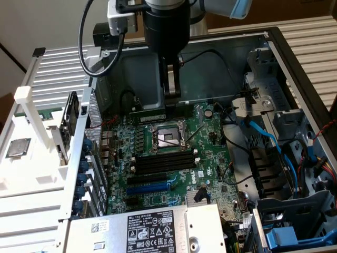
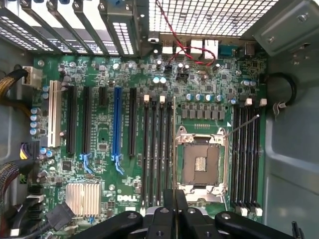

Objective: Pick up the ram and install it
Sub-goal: 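Insert the ram into the slot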

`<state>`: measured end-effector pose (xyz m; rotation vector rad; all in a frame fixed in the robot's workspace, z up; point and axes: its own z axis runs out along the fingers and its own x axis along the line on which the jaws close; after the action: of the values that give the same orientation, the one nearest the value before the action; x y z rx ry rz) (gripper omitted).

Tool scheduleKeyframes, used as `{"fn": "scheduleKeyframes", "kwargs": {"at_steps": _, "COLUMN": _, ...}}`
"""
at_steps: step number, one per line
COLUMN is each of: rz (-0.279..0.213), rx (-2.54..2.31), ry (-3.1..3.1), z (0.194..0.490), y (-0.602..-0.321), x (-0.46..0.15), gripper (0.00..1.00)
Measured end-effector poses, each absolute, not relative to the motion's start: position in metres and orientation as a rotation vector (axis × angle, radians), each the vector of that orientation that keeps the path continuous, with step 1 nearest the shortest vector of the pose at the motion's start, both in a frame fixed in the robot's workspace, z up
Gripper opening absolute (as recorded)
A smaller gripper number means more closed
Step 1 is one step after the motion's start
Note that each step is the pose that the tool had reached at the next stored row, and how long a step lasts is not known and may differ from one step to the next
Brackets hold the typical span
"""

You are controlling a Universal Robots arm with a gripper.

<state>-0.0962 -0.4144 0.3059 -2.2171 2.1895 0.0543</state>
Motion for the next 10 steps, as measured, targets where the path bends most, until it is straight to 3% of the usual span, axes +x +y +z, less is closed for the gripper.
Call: {"fn": "scheduleKeyframes", "kwargs": {"at_steps": 10, "rz": 0.056, "rx": -2.215, "ry": 2.193, "z": 0.288, "y": -0.425, "x": -0.093, "gripper": 0.12}}
